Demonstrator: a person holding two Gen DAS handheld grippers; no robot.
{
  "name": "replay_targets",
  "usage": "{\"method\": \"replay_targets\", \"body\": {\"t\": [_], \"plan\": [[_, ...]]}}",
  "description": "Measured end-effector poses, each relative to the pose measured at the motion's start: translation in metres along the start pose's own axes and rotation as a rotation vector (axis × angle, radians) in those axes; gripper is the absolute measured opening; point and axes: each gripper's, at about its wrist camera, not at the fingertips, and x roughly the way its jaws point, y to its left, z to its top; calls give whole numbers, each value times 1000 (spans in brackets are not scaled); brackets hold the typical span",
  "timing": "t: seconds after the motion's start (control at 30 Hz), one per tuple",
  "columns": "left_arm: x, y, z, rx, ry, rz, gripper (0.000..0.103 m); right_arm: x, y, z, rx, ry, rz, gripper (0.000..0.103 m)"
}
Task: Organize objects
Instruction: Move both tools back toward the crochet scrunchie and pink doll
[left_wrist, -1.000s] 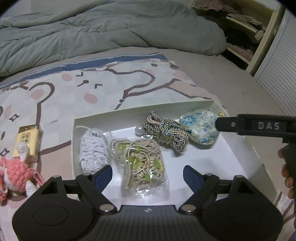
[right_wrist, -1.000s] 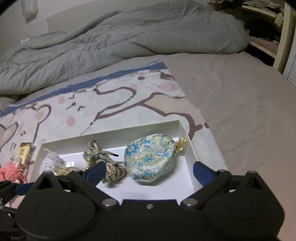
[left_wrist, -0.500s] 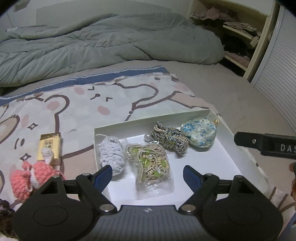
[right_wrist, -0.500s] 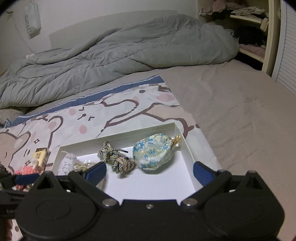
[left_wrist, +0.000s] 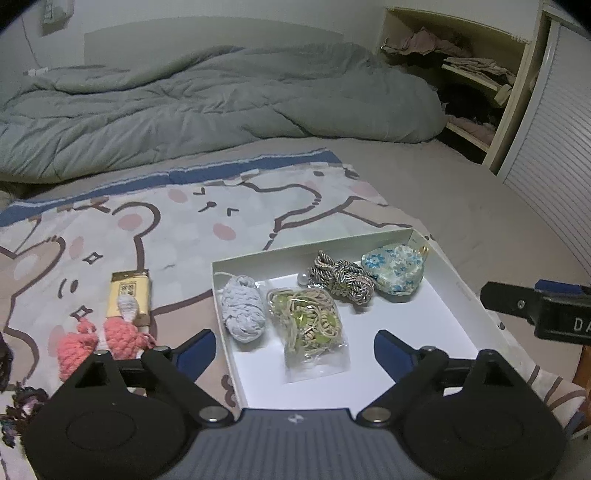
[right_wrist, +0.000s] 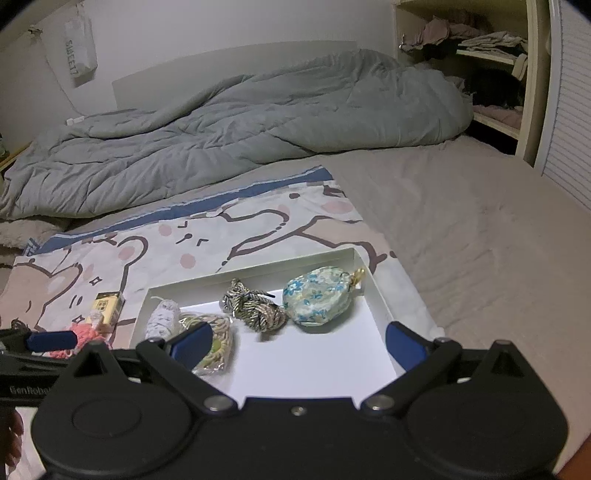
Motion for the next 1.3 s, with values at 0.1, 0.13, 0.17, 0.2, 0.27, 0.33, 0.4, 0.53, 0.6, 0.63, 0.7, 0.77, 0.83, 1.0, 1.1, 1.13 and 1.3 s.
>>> {"method": "replay_targets", "body": {"t": [0.1, 0.13, 0.17, 0.2, 0.27, 0.33, 0.4, 0.53, 0.6, 0.63, 0.7, 0.77, 0.83, 1.0, 1.1, 1.13, 1.3], "plan": [[-7, 4, -1, 0, -7, 2, 99, -9, 2, -6, -4, -16, 3, 101], [-9, 6, -2, 3, -10, 4, 101, -11, 2, -8, -6, -19, 2, 101], [-11, 7, -3, 8, -14, 6, 102, -13, 1, -10, -4, -24, 1, 101], [-12, 8, -4, 12, -17, 10, 103, -15, 0, -12, -1, -27, 1, 102], [-16, 12, -6, 18, -20, 16, 103, -18, -1, -15, 3, -30, -1, 102], [-19, 15, -7, 20, -23, 22, 103, -21, -2, -18, 5, -35, -6, 103], [-21, 18, -8, 24, -26, 23, 103, -24, -3, -22, 9, -42, -11, 103], [-24, 25, -10, 31, -36, 26, 103, -29, -6, -31, 10, -52, -12, 103], [-25, 26, -10, 34, -40, 25, 103, -29, -5, -34, -1, -52, -18, 103], [-25, 27, -11, 37, -41, 24, 103, -29, -5, -35, -8, -54, -21, 103], [-26, 29, -11, 39, -45, 22, 103, -30, -4, -36, -16, -58, -29, 103], [-27, 31, -12, 36, -48, 27, 103, -30, -4, -37, -10, -58, -31, 103], [-27, 33, -12, 33, -53, 32, 103, -31, -4, -37, -1, -60, -26, 103], [-28, 37, -11, 19, -54, 29, 103, -30, -3, -37, 9, -60, -23, 103], [-29, 40, -10, 11, -60, 27, 103, -29, -1, -37, 8, -65, -26, 103], [-30, 43, -10, 5, -63, 28, 103, -28, 0, -37, 8, -65, -25, 103], [-33, 59, -11, -22, -69, 46, 103, -26, 6, -36, 12, -67, -18, 103]]}}
